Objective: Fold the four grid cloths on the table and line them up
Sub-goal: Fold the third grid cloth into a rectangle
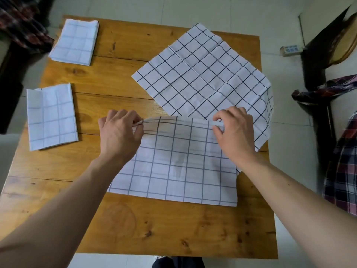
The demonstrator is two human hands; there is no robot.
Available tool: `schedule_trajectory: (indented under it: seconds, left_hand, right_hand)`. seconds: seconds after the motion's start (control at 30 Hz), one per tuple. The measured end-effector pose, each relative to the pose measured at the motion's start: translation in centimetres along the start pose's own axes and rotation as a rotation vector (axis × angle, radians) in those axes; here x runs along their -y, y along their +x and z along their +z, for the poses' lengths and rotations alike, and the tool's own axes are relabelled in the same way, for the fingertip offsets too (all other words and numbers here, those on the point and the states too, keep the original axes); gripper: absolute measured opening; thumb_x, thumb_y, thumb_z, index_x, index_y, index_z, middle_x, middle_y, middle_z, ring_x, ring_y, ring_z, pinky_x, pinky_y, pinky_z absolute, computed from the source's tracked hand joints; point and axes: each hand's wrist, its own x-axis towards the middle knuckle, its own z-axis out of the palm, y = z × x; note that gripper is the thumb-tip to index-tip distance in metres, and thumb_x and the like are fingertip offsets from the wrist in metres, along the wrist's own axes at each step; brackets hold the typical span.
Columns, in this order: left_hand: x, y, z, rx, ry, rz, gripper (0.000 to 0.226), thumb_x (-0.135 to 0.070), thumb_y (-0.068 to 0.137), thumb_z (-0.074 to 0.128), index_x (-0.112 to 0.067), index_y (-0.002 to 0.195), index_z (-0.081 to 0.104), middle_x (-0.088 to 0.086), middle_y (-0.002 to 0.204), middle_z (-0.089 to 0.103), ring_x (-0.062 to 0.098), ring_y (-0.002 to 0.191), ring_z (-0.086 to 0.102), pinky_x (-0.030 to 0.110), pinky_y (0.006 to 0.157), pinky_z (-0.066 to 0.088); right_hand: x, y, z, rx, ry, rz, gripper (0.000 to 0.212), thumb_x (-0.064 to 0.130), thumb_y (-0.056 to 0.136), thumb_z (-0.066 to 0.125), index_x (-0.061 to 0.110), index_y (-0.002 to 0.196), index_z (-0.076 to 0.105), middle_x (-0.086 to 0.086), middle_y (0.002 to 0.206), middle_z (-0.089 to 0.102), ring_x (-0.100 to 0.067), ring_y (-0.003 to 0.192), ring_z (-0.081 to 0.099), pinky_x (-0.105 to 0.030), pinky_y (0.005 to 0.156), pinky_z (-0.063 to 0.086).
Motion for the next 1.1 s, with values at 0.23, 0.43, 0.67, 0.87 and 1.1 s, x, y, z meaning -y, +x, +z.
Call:
schedule_trajectory:
  seconds: [0.23,0.43,0.67,0.87,1.1]
  left_hand:
    - [-0.8,-2.0,0.1,0.02,0.064,-0.022,0.05,-0.025,0.081,0.073,-0.016,0.127,0.054,0.008,0.132,0.053,0.033,0.123,0.041,0.051,0.097,0.032]
    - [-2.1,-8.8,0.7,0.171,0.049,0.133,0.043,-0.032,0.083,0.071,-0.017,0.122,0.059,0.005,0.131,0.057,0.028,0.12,0.049,0.049,0.093,0.041]
    - [-1.6,-13.4,2.3,0.276,0.087,0.159,0.049,-0.047,0.086,0.062,-0.022,0.127,0.05,0.004,0.14,0.05,0.027,0.127,0.045,0.045,0.1,0.04]
    - [-0.8,-14.1,2.9,0.275,0.11,0.202,0.051,-0.049,0.089,0.059,-0.019,0.13,0.05,0.008,0.15,0.04,0.03,0.134,0.038,0.049,0.106,0.037]
    - [-4.1,-15.0,4.4,0.255,0.092,0.268,0.05,-0.048,0.091,0.056,-0.019,0.131,0.05,0.009,0.151,0.04,0.03,0.137,0.038,0.048,0.107,0.036]
  right_hand:
    - [2.1,-4.5,0.2,0.205,0.078,-0.075,0.025,0.026,0.086,0.07,0.017,0.109,0.064,0.001,0.111,0.057,-0.018,0.107,0.051,-0.036,0.094,0.044]
    - [4.3,-10.5,1.3,0.314,0.112,-0.197,0.038,0.029,0.085,0.069,0.017,0.12,0.06,0.001,0.127,0.053,-0.017,0.12,0.048,-0.032,0.103,0.043]
    - [5.0,-13.8,3.3,0.289,0.091,-0.156,0.062,0.035,0.09,0.064,0.017,0.145,0.041,-0.005,0.156,0.032,-0.021,0.146,0.022,-0.035,0.119,0.017]
    - [3.9,-16.5,4.7,0.294,0.053,-0.085,0.069,0.044,0.095,0.051,0.018,0.153,0.024,-0.005,0.163,0.007,-0.017,0.15,-0.001,-0.036,0.122,0.009]
    - [5.6,-16.6,5.6,0.183,0.157,-0.088,0.059,0.027,0.096,0.057,0.009,0.148,0.034,-0.007,0.161,0.018,-0.021,0.15,0.008,-0.043,0.121,0.017]
